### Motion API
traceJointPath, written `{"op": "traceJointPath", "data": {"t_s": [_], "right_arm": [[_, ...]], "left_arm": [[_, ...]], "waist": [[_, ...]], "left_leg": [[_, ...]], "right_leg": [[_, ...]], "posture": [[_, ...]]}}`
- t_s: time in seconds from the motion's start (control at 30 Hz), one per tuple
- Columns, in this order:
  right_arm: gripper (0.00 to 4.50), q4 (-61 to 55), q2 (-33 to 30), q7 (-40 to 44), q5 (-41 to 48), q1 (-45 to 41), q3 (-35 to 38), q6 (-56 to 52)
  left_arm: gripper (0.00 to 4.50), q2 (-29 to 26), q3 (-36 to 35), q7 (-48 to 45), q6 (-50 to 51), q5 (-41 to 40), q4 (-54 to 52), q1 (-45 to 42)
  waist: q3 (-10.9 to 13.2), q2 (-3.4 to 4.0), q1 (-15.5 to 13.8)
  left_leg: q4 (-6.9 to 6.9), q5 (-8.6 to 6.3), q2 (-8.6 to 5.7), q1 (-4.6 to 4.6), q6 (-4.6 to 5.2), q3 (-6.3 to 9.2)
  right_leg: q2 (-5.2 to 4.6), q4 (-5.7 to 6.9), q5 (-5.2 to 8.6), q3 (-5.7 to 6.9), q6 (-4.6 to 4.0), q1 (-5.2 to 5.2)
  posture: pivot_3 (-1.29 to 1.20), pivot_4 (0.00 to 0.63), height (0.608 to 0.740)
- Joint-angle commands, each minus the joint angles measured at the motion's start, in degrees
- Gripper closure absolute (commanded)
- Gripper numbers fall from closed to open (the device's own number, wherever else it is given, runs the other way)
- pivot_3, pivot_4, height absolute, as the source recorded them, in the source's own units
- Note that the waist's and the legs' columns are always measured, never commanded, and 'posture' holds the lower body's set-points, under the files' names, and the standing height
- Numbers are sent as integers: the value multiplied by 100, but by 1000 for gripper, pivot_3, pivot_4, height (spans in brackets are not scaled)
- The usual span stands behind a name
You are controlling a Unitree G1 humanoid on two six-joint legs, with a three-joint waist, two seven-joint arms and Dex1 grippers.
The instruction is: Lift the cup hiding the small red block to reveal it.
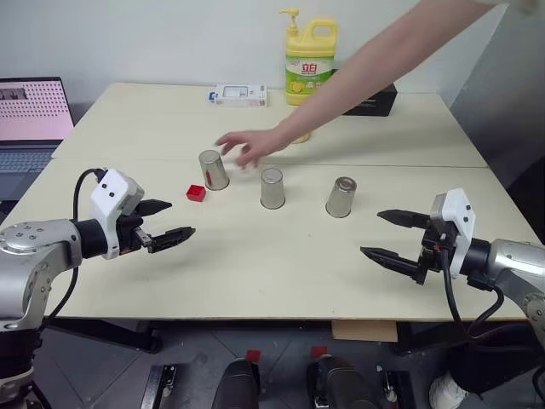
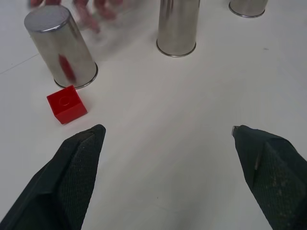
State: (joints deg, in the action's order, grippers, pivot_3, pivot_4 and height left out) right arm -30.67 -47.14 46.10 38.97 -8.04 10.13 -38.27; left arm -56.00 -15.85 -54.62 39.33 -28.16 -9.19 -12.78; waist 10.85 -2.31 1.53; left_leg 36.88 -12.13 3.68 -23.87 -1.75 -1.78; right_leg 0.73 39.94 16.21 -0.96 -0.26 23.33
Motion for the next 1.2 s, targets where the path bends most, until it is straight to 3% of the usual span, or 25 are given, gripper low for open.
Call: {"op": "traceJointPath", "data": {"t_s": [0.03,1.2], "right_arm": [[0,-157,-38,-4,9,-18,150,83],[0,-202,20,-146,23,-134,30,18]], "left_arm": [[5,-96,-69,-30,-86,12,-103,-61],[5,-36,90,-31,-83,44,-55,-203]], "waist": [[0,0,0],[0,0,0]], "left_leg": [[0,0,0,0,0,0],[0,0,0,0,0,-1]], "right_leg": [[0,0,0,0,0,0],[0,0,0,0,0,0]], "posture": [[0,150,740],[0,150,740]]}}
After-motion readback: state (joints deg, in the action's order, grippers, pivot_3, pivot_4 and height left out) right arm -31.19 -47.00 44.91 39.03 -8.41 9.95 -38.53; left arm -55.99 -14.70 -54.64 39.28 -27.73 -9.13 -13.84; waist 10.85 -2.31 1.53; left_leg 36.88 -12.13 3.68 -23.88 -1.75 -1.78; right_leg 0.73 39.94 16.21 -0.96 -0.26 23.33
